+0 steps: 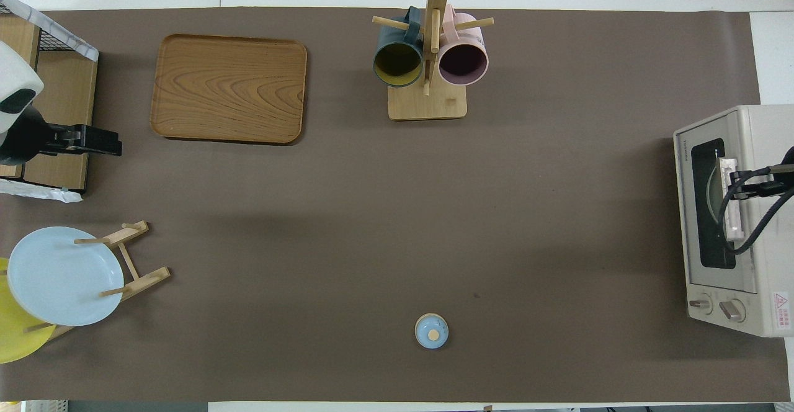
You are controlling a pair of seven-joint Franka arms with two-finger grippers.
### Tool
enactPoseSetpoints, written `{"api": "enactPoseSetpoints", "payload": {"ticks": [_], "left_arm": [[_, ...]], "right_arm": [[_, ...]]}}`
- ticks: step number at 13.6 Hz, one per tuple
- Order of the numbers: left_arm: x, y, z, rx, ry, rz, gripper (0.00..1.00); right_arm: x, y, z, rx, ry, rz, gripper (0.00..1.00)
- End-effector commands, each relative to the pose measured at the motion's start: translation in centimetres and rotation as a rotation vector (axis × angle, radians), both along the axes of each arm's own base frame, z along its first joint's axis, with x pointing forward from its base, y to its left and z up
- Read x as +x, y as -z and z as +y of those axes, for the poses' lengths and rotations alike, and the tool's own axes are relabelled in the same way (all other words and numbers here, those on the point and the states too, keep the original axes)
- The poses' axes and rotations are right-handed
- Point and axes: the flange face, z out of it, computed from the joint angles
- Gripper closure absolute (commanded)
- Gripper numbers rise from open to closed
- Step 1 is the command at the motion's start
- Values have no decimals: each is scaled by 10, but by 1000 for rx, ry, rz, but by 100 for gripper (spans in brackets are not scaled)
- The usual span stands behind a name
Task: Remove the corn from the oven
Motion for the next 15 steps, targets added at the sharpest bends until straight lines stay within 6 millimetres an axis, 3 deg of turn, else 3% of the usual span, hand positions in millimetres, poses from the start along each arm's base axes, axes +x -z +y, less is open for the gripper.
{"api": "enactPoseSetpoints", "payload": {"ticks": [1,5,15], "left_arm": [[-8,0,-4,21,16,2,0],[-5,-3,0,19,8,-20,0],[-4,-8,-2,19,8,-31,0]], "right_arm": [[-16,17,-6,-18,-7,-18,100],[-12,36,-33,-19,51,-6,100],[-8,61,-52,-12,80,22,100]]}}
